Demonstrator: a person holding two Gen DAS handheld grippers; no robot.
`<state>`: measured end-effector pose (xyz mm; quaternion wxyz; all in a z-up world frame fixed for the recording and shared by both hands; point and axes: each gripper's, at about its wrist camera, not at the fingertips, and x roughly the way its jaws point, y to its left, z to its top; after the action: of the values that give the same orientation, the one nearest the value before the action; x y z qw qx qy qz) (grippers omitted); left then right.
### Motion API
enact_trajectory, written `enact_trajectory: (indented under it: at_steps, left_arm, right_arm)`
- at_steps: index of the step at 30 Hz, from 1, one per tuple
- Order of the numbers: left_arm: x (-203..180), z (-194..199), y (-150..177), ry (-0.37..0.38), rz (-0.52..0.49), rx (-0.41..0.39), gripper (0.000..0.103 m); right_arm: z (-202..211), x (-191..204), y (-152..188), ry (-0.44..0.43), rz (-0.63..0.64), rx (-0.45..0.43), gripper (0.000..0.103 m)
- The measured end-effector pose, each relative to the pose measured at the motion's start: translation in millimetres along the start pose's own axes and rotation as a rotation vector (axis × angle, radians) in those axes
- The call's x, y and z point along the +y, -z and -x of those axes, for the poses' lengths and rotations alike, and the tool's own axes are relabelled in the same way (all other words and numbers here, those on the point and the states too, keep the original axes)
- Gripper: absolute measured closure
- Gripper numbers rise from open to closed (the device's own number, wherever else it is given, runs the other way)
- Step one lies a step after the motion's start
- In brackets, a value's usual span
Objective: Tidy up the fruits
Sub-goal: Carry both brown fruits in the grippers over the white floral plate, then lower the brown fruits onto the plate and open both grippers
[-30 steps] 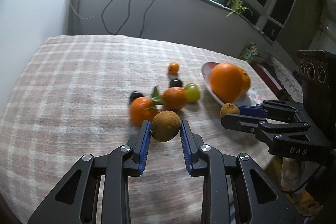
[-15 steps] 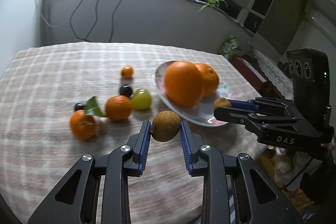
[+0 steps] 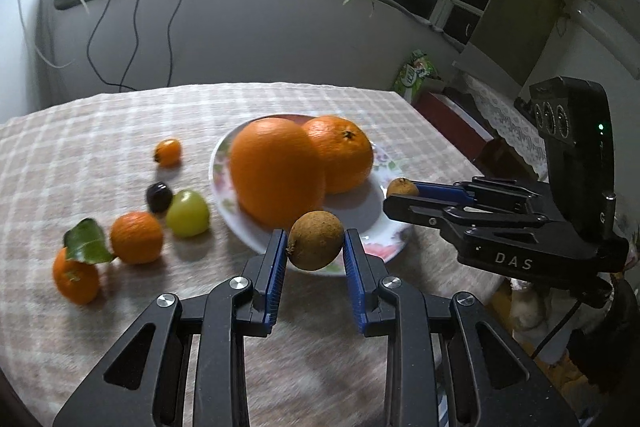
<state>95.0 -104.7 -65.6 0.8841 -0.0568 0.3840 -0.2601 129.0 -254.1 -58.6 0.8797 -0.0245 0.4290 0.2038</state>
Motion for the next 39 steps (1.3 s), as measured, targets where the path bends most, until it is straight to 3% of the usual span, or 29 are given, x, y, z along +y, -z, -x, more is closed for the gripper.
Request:
enact_trajectory:
  at_steps: [27, 29, 34, 39]
  left_arm:
    - [-28, -23, -11, -0.047, -0.069, 0.026, 0.075]
    - [-29, -23, -11, -0.053, -0.07, 0.024, 0.072]
    - [-26, -22, -12, -0.052, -0.068, 0.021, 0.071]
    - [-25, -20, -12, -0.05, -0.067, 0.019, 0.071]
  right_arm:
    - [-9, -16, 1, 0.024, -0.012, 0.001, 0.075]
    - [-9, -17, 1, 0.024, -0.017, 0.0, 0.075]
    - [-6, -18, -1, 0.033, -0.023, -0.019, 0.056]
    - [-2, -18, -1, 0.041, -0.025, -0.032, 0.048]
